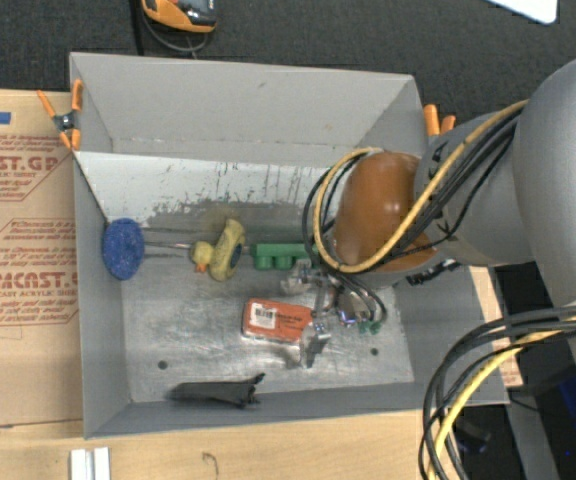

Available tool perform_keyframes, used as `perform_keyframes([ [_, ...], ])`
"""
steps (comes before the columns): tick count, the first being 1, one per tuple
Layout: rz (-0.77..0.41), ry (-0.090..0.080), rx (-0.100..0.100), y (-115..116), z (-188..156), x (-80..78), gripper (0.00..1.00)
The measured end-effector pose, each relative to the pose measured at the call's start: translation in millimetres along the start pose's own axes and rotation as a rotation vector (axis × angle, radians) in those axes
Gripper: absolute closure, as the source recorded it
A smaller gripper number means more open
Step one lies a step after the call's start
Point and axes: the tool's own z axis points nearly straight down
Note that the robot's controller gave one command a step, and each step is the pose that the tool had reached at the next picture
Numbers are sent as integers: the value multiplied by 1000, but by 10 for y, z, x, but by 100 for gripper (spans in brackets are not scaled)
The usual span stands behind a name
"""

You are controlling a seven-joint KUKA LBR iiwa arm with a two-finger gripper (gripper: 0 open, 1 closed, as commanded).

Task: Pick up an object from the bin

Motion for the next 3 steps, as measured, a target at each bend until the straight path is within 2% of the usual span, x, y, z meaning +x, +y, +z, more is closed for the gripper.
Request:
perform_keyframes([
  [1,-58,-4,-1,178,100,180,0],
  [2,256,-13,-2,246,159,250,100],
  [3,256,-13,-2,246,159,250,100],
])
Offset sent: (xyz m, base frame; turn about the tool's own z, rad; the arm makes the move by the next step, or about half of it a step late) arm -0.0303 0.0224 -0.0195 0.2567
